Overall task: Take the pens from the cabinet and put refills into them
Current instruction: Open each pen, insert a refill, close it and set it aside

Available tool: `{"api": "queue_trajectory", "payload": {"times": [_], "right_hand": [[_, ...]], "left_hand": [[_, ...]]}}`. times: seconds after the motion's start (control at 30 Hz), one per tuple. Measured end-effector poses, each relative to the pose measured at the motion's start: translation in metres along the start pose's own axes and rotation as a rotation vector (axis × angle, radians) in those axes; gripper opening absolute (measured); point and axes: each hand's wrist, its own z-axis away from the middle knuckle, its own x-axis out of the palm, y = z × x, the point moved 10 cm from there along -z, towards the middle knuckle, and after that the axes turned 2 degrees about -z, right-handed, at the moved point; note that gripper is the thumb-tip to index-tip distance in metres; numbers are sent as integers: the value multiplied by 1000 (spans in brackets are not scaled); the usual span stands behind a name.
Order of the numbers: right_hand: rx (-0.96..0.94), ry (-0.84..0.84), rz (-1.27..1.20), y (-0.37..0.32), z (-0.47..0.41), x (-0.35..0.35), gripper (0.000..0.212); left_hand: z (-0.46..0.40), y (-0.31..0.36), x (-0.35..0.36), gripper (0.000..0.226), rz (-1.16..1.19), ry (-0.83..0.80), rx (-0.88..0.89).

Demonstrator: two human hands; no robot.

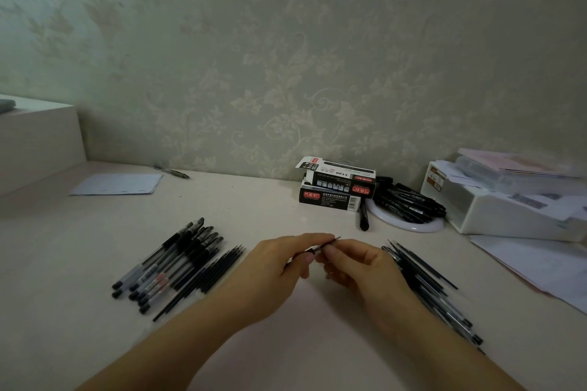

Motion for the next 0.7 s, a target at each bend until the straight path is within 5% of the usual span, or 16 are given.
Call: {"api": "queue_trajectory", "payload": {"times": [0.13, 0.27, 0.37, 0.5, 0.7], "right_hand": [[22, 27, -121, 2, -4, -2, 17], [-90, 281, -282, -19, -9, -43, 14], [-313, 440, 81, -52, -2, -78, 9], [-352, 480, 747, -58, -1, -90, 11], [-201, 496, 1025, -37, -5, -103, 13]], "left_hand": [[0, -5, 2, 43, -31, -4, -13], [0, -20, 2, 37, -76, -3, -71], [0, -27, -1, 31, -137, 21, -102], [1, -33, -8, 26, -241, 60, -132], [1, -38, -12, 21, -280, 90, -147]]}}
